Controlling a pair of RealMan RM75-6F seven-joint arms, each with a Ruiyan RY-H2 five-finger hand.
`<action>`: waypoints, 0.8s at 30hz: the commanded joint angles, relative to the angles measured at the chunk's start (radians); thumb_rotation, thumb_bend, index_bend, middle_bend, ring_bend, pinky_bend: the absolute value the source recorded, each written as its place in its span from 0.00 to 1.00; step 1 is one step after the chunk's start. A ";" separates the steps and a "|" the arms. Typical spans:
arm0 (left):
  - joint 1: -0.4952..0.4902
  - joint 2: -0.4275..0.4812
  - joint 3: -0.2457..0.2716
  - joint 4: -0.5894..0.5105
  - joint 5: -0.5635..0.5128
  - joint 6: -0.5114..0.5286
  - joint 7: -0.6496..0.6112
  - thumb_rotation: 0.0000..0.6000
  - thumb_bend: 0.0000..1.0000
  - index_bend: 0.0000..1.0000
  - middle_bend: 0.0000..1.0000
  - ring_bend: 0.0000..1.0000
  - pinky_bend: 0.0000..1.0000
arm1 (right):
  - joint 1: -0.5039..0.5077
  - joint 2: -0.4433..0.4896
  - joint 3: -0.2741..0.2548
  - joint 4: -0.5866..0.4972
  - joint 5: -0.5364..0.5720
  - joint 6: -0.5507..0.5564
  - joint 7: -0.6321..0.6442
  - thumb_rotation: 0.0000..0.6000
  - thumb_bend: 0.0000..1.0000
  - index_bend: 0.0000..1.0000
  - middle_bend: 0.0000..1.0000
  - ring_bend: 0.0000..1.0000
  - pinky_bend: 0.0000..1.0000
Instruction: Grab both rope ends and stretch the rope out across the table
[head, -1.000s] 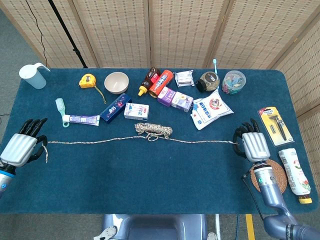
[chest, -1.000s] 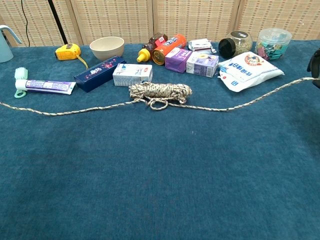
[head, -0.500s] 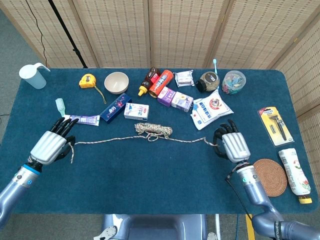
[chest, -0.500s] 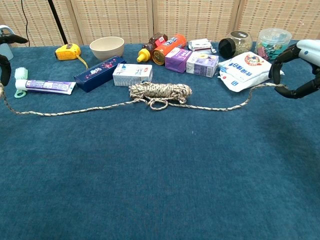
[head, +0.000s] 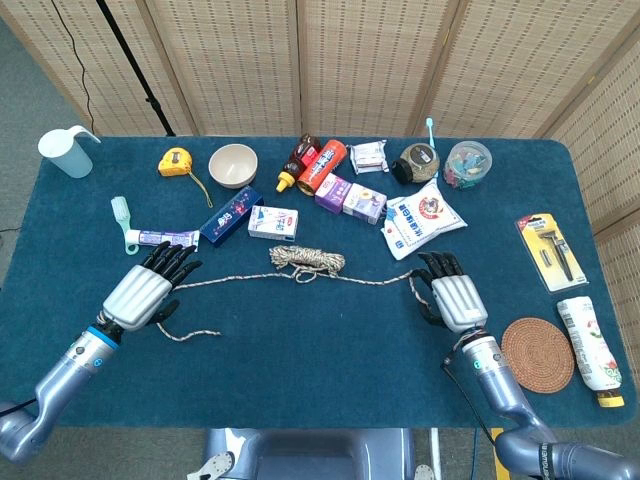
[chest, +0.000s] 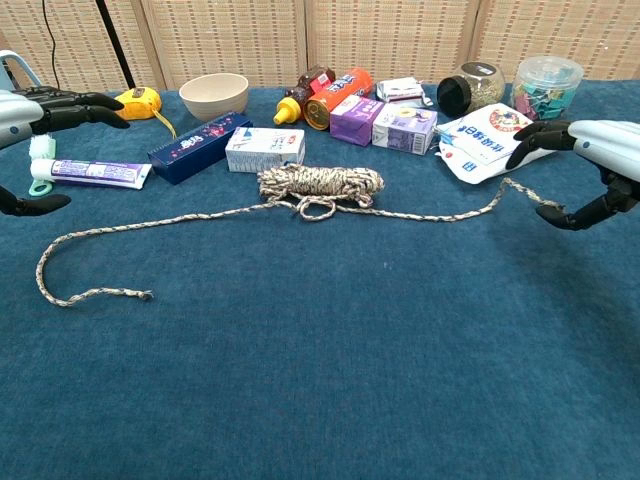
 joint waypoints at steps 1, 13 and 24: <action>-0.005 0.001 -0.005 -0.019 -0.013 -0.011 0.011 1.00 0.28 0.01 0.00 0.00 0.00 | -0.002 0.019 -0.001 -0.021 0.010 -0.004 -0.016 1.00 0.45 0.09 0.00 0.00 0.00; 0.023 0.063 -0.011 -0.058 -0.044 0.020 0.004 0.96 0.24 0.00 0.00 0.00 0.00 | -0.020 0.100 -0.017 -0.105 0.021 -0.007 -0.036 1.00 0.28 0.00 0.00 0.00 0.00; 0.055 0.123 -0.004 -0.096 -0.074 0.033 0.013 0.86 0.21 0.00 0.00 0.00 0.00 | -0.026 0.121 -0.011 -0.118 0.022 0.011 -0.028 1.00 0.12 0.00 0.00 0.00 0.00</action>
